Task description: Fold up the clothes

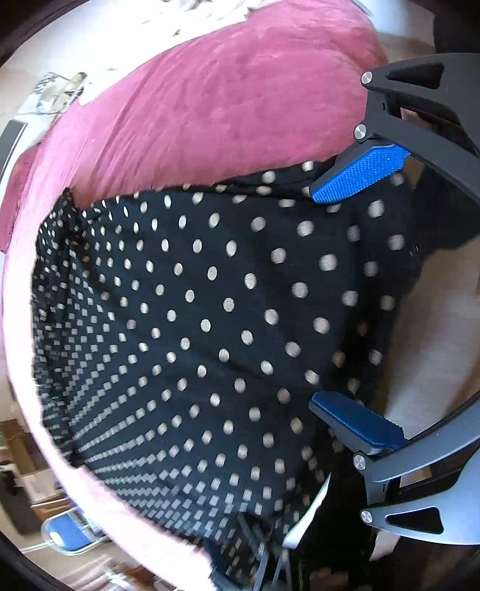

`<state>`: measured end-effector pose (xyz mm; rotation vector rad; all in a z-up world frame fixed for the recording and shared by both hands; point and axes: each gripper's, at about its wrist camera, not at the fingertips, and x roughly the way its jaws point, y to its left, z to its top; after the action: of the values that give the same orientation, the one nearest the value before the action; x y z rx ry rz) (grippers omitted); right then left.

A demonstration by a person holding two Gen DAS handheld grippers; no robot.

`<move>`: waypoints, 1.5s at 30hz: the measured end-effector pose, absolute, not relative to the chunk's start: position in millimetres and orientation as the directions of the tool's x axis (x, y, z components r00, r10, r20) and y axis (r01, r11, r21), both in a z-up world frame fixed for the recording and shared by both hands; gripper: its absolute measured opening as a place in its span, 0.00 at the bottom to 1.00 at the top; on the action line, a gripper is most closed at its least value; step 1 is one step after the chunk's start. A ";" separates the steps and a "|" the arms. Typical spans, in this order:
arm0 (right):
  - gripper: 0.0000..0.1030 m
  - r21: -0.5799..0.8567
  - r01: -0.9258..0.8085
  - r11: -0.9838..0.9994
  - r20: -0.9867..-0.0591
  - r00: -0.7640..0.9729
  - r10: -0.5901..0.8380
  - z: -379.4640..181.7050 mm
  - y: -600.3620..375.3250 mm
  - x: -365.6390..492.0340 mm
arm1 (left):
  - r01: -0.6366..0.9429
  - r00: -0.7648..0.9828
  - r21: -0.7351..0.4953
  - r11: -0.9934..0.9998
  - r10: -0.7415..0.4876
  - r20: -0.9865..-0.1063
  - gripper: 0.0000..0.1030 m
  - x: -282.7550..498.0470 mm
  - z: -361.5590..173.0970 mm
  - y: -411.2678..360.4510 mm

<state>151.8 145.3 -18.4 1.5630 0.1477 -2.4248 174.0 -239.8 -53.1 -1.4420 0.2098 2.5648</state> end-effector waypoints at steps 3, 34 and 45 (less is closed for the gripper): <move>1.00 0.197 0.155 -0.968 -0.888 -0.390 -0.243 -5.5 187.8 153.3 | -0.235 -0.501 0.010 -0.972 0.113 -0.858 1.00 170.7 -49.9 -242.4; 0.21 0.355 0.115 -0.928 -0.858 -0.355 -0.372 -34.5 223.2 119.8 | 0.011 -0.565 -0.209 -0.978 0.166 -0.808 1.00 166.5 -11.2 -344.1; 0.15 0.343 0.127 -0.931 -0.816 -0.451 -0.362 -11.8 229.4 124.7 | 0.043 -0.534 -0.273 -0.961 0.209 -0.819 1.00 165.3 -16.4 -357.1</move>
<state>124.7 229.4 -11.8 1.4507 -0.3361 -2.4312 165.3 -357.1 -16.4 -1.4648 -0.3994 2.6403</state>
